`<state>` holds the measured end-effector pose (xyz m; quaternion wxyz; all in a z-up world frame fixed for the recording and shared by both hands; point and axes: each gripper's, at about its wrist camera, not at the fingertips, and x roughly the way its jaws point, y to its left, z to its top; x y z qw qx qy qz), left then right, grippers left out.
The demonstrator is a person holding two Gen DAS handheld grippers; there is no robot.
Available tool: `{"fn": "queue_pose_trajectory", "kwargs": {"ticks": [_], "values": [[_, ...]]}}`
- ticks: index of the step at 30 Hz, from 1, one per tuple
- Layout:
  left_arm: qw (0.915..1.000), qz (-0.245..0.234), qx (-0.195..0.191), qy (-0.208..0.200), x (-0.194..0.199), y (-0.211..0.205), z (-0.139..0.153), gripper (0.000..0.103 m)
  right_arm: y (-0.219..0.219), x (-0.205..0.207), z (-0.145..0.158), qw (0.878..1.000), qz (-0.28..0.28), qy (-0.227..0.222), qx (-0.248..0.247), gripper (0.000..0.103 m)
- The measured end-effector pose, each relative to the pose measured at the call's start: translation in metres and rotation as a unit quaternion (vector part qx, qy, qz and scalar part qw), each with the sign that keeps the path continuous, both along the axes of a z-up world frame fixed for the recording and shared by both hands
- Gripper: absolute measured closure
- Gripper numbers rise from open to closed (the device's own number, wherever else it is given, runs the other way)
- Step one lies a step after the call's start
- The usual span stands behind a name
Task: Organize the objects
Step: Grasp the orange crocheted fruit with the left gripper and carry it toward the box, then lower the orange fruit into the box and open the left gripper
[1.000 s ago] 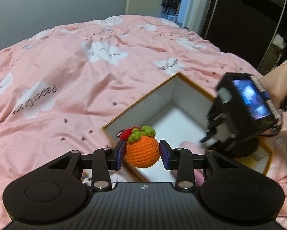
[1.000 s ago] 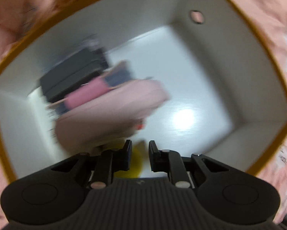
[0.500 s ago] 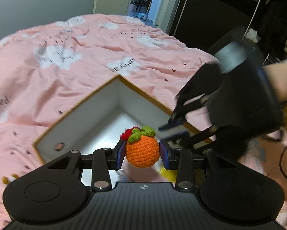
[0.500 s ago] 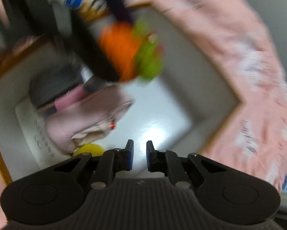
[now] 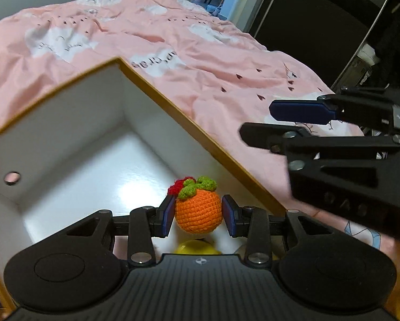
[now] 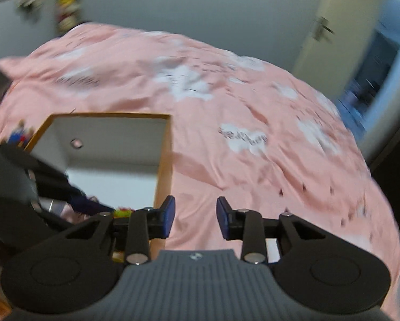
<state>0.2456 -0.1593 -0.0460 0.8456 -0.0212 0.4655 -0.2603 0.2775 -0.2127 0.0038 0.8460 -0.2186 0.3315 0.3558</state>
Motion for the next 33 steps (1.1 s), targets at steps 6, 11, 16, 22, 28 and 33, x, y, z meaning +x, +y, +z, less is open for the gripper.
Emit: {"fn": "queue_pose_trajectory", "kwargs": {"ticks": [6, 11, 16, 22, 28, 33], "values": [[0.9996, -0.02, 0.009, 0.019, 0.001, -0.008, -0.024, 0.059, -0.017, 0.003, -0.012, 0.997, -0.068, 0.02, 0.021, 0.051], [0.9987, -0.036, 0.035, 0.006, -0.008, -0.015, -0.028, 0.056, -0.021, -0.001, -0.014, 0.996, -0.079, 0.037, 0.029, 0.048], [0.9989, -0.038, 0.026, 0.007, -0.011, -0.01, -0.03, 0.048, -0.027, -0.008, -0.007, 0.996, -0.088, 0.024, 0.023, 0.047], [0.9991, -0.037, 0.016, -0.012, -0.019, -0.004, -0.023, 0.041, -0.035, -0.007, -0.005, 0.993, -0.11, 0.02, 0.029, 0.035], [0.9984, -0.022, 0.023, -0.047, -0.032, 0.002, -0.009, 0.035, -0.05, -0.009, 0.007, 0.99, -0.132, 0.011, 0.047, 0.034], [0.9974, 0.004, 0.003, -0.072, -0.041, 0.015, 0.01, 0.035, -0.061, -0.014, 0.016, 0.985, -0.161, 0.002, 0.062, 0.031]]}}
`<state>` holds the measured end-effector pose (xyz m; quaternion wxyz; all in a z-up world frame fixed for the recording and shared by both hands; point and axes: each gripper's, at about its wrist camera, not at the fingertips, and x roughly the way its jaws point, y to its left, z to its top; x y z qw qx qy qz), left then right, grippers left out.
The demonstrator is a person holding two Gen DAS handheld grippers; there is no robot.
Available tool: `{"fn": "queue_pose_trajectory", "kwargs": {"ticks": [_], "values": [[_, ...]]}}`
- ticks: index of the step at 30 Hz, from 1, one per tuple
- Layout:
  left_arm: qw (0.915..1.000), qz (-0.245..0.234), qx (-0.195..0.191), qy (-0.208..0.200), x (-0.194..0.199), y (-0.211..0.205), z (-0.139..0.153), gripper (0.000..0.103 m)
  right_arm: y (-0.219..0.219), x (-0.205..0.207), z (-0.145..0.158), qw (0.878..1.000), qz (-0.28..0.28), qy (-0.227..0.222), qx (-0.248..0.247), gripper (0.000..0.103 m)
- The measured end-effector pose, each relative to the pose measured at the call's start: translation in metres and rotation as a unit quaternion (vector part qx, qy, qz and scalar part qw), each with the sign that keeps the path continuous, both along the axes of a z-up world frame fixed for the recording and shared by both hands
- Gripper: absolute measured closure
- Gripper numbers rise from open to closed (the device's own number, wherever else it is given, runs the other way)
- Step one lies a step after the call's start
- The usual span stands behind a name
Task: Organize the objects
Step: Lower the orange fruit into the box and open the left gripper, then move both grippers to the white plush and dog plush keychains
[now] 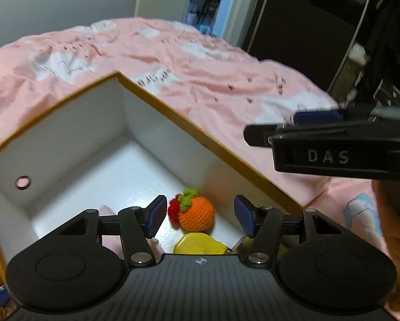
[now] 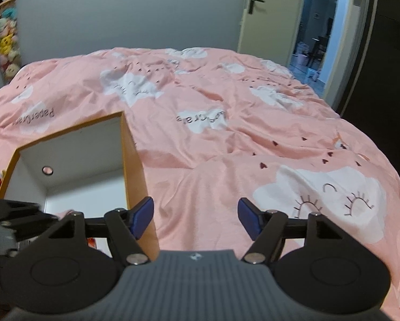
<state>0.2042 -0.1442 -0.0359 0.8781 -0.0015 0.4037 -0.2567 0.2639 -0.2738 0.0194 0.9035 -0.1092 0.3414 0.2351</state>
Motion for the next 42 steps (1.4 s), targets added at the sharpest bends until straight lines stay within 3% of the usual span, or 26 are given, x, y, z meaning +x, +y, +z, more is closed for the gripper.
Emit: {"fn": "queue_pose_trajectory", "kwargs": {"ticks": [5, 17, 26, 32, 34, 36, 39, 42], "values": [[0.9986, 0.04, -0.028, -0.022, -0.011, 0.02, 0.022, 0.037, -0.002, -0.012, 0.011, 1.0, -0.004, -0.003, 0.028, 0.027], [0.9836, 0.17, -0.046, -0.038, -0.049, 0.099, 0.046, 0.04, 0.051, -0.065, 0.026, 0.993, 0.098, -0.029, 0.063, 0.027], [0.9543, 0.293, -0.056, -0.006, -0.079, 0.181, 0.032, 0.043, 0.111, -0.108, 0.027, 0.979, 0.193, -0.037, 0.059, 0.023], [0.9162, 0.384, -0.102, 0.055, -0.095, 0.25, 0.014, 0.047, 0.16, -0.13, 0.019, 0.963, 0.265, -0.009, 0.046, 0.025], [0.9066, 0.4, -0.112, 0.071, -0.097, 0.262, 0.006, 0.047, 0.174, -0.136, 0.014, 0.959, 0.282, 0.002, 0.035, 0.033], [0.901, 0.415, -0.098, 0.081, -0.097, 0.266, -0.002, 0.047, 0.185, -0.14, 0.007, 0.955, 0.295, 0.013, 0.025, 0.041], [0.896, 0.426, -0.078, 0.098, -0.092, 0.265, -0.015, 0.047, 0.197, -0.144, -0.001, 0.952, 0.304, 0.012, 0.012, 0.042], [0.8929, 0.43, -0.066, 0.115, -0.088, 0.262, -0.029, 0.047, 0.206, -0.145, -0.009, 0.95, 0.311, 0.014, -0.001, 0.051]]}}
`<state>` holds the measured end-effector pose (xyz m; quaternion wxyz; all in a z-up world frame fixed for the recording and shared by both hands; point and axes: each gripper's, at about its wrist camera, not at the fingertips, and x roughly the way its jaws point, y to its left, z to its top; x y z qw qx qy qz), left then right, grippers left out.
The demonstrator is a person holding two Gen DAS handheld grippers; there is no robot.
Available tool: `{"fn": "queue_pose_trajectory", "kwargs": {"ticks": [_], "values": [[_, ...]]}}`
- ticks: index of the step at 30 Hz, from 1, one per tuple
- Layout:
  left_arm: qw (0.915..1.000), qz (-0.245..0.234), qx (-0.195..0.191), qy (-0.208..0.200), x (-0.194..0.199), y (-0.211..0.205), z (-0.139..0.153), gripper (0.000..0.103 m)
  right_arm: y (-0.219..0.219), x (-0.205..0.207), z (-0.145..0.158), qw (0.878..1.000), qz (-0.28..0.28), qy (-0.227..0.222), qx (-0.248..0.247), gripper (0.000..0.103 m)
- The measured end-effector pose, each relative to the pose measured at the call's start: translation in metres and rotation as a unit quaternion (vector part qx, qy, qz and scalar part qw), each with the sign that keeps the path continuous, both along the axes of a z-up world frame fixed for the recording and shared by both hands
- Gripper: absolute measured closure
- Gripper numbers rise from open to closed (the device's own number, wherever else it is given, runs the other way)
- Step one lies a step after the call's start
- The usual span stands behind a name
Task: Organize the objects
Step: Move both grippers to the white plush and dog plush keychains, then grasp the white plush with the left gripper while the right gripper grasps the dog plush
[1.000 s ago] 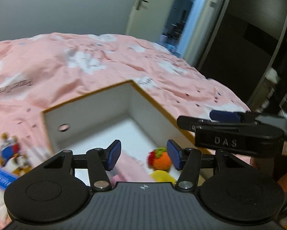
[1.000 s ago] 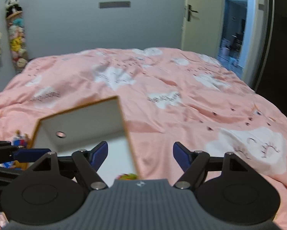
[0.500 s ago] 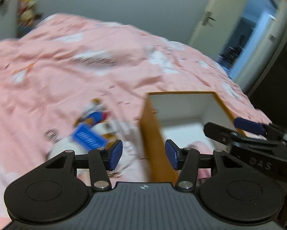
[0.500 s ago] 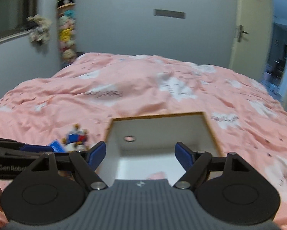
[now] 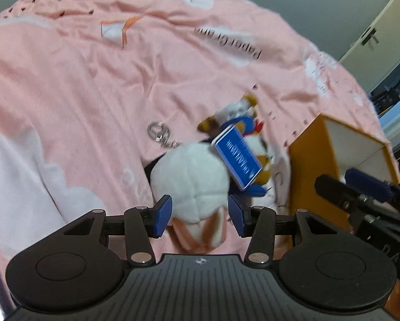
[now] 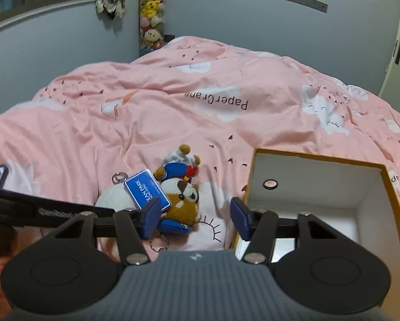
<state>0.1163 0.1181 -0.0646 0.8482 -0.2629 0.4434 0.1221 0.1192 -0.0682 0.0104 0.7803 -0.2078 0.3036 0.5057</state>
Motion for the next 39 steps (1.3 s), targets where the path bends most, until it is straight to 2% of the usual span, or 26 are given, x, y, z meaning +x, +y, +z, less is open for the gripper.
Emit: {"fn": "queue_pose_trajectory", "kwargs": {"ticks": [3, 5, 6, 8, 12, 14, 20, 23, 26, 30, 35, 37, 39], "values": [[0.9997, -0.002, 0.022, 0.011, 0.002, -0.01, -0.005, 0.043, 0.007, 0.002, -0.006, 1.0, 0.001, -0.002, -0.008, 0.051], [0.9965, -0.017, 0.08, 0.014, 0.004, -0.026, -0.004, 0.042, 0.01, 0.003, -0.01, 1.0, 0.0, -0.007, -0.013, 0.051], [0.992, -0.024, 0.123, 0.015, 0.005, -0.037, -0.003, 0.041, 0.011, 0.004, -0.012, 1.0, 0.0, -0.006, -0.015, 0.051], [0.9834, -0.046, 0.175, 0.016, 0.009, -0.054, -0.003, 0.04, 0.014, 0.007, -0.014, 1.0, 0.0, -0.001, -0.018, 0.051], [0.973, -0.056, 0.222, 0.028, 0.021, -0.068, -0.011, 0.034, 0.018, 0.012, -0.017, 1.0, 0.002, -0.003, -0.024, 0.051], [0.9725, -0.052, 0.225, 0.031, 0.026, -0.068, -0.014, 0.032, 0.019, 0.013, -0.018, 1.0, 0.002, -0.001, -0.025, 0.051], [0.9615, -0.067, 0.26, 0.056, 0.041, -0.072, -0.026, 0.03, 0.022, 0.024, -0.022, 0.999, -0.012, 0.006, -0.034, 0.052], [0.9631, -0.072, 0.254, 0.053, 0.037, -0.067, -0.026, 0.031, 0.021, 0.028, -0.018, 1.0, -0.009, 0.012, -0.028, 0.052], [0.9702, -0.06, 0.231, 0.043, 0.029, -0.057, -0.019, 0.034, 0.028, 0.026, -0.015, 0.999, 0.006, 0.0, -0.033, 0.052], [0.9853, -0.029, 0.168, 0.014, 0.016, -0.032, -0.009, 0.037, 0.041, 0.021, -0.019, 0.998, 0.035, -0.021, -0.054, 0.052], [0.9975, 0.014, 0.069, -0.009, 0.007, 0.007, -0.007, 0.037, 0.062, 0.012, -0.033, 0.991, 0.088, -0.044, -0.095, 0.052], [0.9989, 0.033, 0.031, -0.016, 0.004, 0.02, -0.009, 0.037, 0.07, 0.009, -0.038, 0.986, 0.107, -0.056, -0.112, 0.04], [0.999, 0.04, 0.012, -0.017, 0.005, 0.029, -0.01, 0.037, 0.078, 0.005, -0.043, 0.983, 0.118, -0.069, -0.126, 0.034]]}}
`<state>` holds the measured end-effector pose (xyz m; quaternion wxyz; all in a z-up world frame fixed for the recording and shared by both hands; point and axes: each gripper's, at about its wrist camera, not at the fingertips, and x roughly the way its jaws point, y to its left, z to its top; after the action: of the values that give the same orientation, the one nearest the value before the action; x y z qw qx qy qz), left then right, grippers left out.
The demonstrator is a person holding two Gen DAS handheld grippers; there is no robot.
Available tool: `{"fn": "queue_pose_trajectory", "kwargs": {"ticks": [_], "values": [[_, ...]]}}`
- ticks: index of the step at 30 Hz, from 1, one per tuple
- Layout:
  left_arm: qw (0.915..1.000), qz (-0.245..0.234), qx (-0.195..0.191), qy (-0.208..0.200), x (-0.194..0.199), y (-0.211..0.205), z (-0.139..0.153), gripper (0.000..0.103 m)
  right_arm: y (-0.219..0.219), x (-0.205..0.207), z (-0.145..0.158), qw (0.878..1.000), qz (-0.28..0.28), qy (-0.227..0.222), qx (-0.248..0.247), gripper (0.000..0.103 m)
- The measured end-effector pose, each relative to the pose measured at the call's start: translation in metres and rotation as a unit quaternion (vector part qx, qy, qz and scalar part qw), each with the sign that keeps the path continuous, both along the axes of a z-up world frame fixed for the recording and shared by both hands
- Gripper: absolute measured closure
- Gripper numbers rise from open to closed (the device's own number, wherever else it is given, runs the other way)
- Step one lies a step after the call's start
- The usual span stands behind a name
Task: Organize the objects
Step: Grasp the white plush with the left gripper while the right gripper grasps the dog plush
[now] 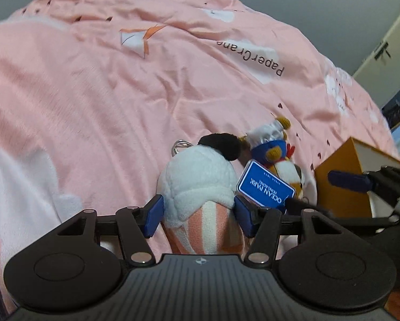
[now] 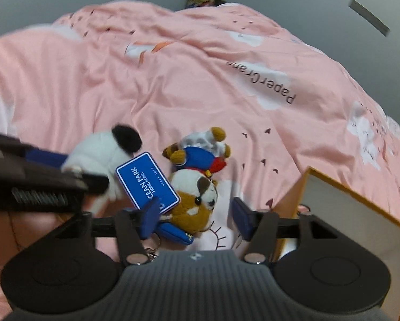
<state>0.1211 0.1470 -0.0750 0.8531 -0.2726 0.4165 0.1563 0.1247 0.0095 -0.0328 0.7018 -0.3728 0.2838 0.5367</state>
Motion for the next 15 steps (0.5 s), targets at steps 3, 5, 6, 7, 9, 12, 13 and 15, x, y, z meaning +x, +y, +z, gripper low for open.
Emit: {"fn": "queue_pose_trajectory", "kwargs": {"ticks": [3, 5, 6, 7, 9, 12, 13, 15], "values": [[1.0, 0.001, -0.003, 0.003, 0.001, 0.001, -0.002, 0.037, 0.011, -0.003, -0.008, 0.999, 0.023, -0.005, -0.021, 0.034], [1.0, 0.003, -0.004, 0.005, 0.002, 0.001, -0.003, 0.037, 0.019, -0.005, -0.014, 0.999, 0.036, -0.005, -0.037, 0.028], [1.0, 0.004, -0.006, 0.005, 0.003, 0.002, -0.003, 0.037, 0.022, -0.006, -0.017, 0.998, 0.039, -0.009, -0.04, 0.023], [1.0, 0.005, -0.007, 0.005, 0.002, 0.003, -0.003, 0.037, 0.026, -0.007, -0.02, 0.998, 0.039, -0.016, -0.044, 0.022], [0.9999, 0.005, -0.007, 0.005, 0.003, 0.003, -0.004, 0.037, 0.033, -0.008, -0.028, 0.997, 0.036, -0.029, -0.055, 0.022], [1.0, 0.004, -0.006, 0.006, 0.004, 0.003, -0.004, 0.037, 0.042, -0.002, -0.039, 0.997, 0.018, -0.024, -0.069, 0.023], [1.0, 0.003, -0.004, 0.007, 0.005, 0.003, -0.004, 0.037, 0.045, 0.001, -0.04, 0.997, 0.013, -0.017, -0.073, 0.024], [1.0, 0.001, 0.002, 0.009, 0.006, 0.001, -0.006, 0.037, 0.049, 0.005, -0.044, 0.997, 0.002, -0.006, -0.083, 0.026]]}}
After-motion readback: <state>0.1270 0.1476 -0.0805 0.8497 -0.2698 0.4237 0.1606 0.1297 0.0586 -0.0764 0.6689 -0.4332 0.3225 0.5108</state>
